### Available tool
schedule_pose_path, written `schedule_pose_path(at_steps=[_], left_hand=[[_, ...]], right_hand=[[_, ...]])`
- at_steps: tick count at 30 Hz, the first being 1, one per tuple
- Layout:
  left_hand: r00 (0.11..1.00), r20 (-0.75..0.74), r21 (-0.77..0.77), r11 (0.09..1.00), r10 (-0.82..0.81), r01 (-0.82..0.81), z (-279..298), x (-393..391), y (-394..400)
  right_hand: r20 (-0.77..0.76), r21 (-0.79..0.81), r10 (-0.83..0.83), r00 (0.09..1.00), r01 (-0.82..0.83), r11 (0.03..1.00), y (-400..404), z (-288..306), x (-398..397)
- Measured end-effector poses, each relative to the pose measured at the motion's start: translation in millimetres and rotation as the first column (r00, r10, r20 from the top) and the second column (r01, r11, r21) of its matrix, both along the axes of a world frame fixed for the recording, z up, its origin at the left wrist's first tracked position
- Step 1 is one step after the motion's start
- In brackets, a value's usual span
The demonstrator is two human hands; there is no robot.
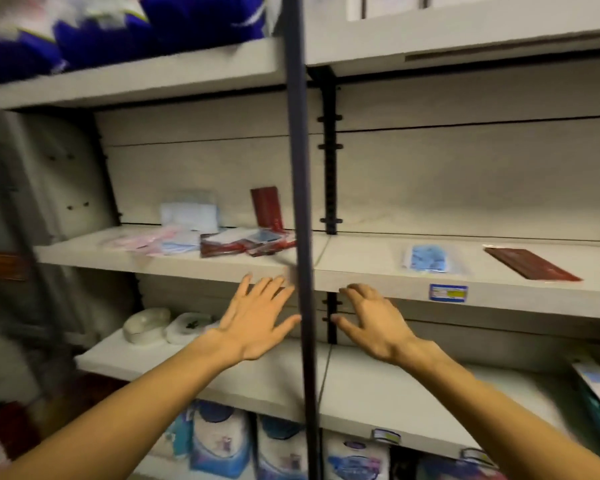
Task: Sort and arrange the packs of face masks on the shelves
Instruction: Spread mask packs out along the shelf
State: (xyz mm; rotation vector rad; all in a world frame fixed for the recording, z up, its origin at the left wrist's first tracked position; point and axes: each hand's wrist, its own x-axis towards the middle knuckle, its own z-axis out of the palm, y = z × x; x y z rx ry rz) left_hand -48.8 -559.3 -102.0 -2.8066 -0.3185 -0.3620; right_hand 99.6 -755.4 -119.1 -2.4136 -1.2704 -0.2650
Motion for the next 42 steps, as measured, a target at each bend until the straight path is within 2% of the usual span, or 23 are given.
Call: schedule_pose_path(at_steps=[4,8,14,19,21,25,30,34,38,42], left_hand=[[0.983,-0.031,-0.107,0.977,0.182,-0.184,13,-50,72],[0.957,-0.042,-0.14,0.946,0.289,-0.292,18,-76,131],[0.945,-0.006,-0.118,0.938,0.327,-0.326,32,-77,208],[0.941,0.087,-0.128,0.94,0.329,-0.317,44,-51,287],[0.931,0.126,-0.167,0.932,0.343,-0.321,52,-35,320],[0.916,0.137,-0.218,0.913,0.377,-0.344,64,7,386],[0.896,0.144,-0.336,0.872,0.42,-0.354,61,64,433],[0.904,0.016,-0.331,0.855,0.428,-0.399,54,105,449],[0.898,-0.12,-0.418,0.799,0.424,-0.433,43,129,458],[0.913,-0.126,-0.628,0.681,0.389,-0.377,45,135,476]], right_hand=[[0.029,-0.02,0.129,0.991,-0.128,0.992,68,4,-46],[0.029,0.016,0.135,0.99,-0.135,0.991,127,14,-63],[-0.048,0.135,0.019,0.999,-0.013,0.991,215,37,-45],[-0.025,0.195,-0.095,0.995,0.098,0.976,301,57,-6],[-0.041,0.185,-0.193,0.98,0.198,0.963,338,69,11],[-0.108,0.069,-0.332,0.937,0.34,0.938,399,84,53],[-0.095,-0.093,-0.433,0.897,0.425,0.901,432,75,91],[-0.063,-0.174,-0.478,0.876,0.462,0.87,442,66,103],[-0.127,-0.129,-0.44,0.889,0.424,0.896,445,65,108],[-0.26,-0.034,-0.428,0.866,0.435,0.9,443,61,112]])
